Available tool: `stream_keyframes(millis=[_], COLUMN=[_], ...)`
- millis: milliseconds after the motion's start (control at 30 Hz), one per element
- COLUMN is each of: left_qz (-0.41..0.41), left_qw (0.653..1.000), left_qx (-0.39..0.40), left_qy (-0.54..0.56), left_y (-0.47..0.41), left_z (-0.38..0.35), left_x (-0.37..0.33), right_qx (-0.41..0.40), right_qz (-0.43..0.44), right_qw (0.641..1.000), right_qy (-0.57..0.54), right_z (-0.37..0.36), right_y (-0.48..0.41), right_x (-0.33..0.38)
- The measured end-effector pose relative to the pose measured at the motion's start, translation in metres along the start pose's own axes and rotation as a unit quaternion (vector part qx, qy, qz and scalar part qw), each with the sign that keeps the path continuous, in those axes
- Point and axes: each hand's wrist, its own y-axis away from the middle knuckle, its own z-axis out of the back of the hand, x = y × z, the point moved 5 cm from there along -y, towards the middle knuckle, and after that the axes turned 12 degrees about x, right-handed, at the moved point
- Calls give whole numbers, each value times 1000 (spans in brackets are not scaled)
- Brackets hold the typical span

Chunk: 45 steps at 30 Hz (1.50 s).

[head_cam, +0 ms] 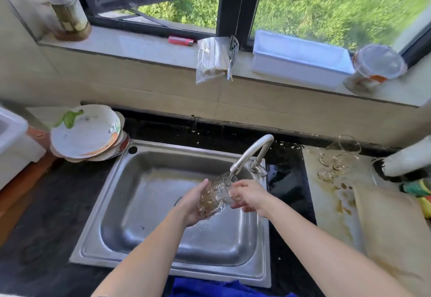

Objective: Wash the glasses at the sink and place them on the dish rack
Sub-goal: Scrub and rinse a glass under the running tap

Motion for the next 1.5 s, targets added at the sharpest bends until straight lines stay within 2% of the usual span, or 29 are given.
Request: stream_keyframes(millis=[100, 200, 267, 467, 567, 700, 767, 867, 933, 1067, 1167, 1233, 1333, 1400, 1500], left_qz=[10, -56, -86, -29, -83, -161, -167, -118, -90, -76, -116, -106, -69, -66, -81], left_qw=[1000, 993, 988, 996, 986, 952, 958, 987, 994, 992, 981, 985, 993, 994, 992], left_qx=[13, 11, 10, 11, 0, 0, -14, -23, -17, -27, -28, -37, -76, -62, -28], left_qy=[0, 100, 129, 80, 143, 260, 232, 108, 65, 96, 152, 133, 65, 67, 88], left_y=[-1, 0, 1, 6, 4, 4, 7, 10, 7, 2, 2, 3, 3, 3, 4], left_z=[1, 0, 0, -11, -14, -10, -12, -20, -18, -15, -15, -16, -14, -15, -12], left_x=[-5, -13, -17, -15, -15, -14, -17, -18, -16, -11, -18, -18, -15, -16, -16], right_qx=[-18, -18, -6, 17, 14, 8, 23, 88, 106, 61, 82, 91, 28, -5, 4], right_qz=[28, 17, 8, 21, 23, 2, -4, -9, 1, 16, -15, -15, 41, 63, 24], right_qw=[999, 998, 997, 1000, 999, 996, 997, 996, 994, 998, 997, 996, 997, 997, 1000], right_qy=[0, -52, -81, -15, -38, -86, -67, -8, 17, 6, -3, 19, 53, 40, 9], right_z=[4, 2, 1, 12, 16, 14, 10, -1, -5, -4, -5, -3, 10, 16, 15], right_y=[-5, -6, -5, -3, -5, -11, -12, -3, 2, -3, -6, -5, -7, -10, -13], right_x=[6, 1, -2, 9, 9, 2, 2, 7, 13, 20, 14, 12, 20, 23, 16])
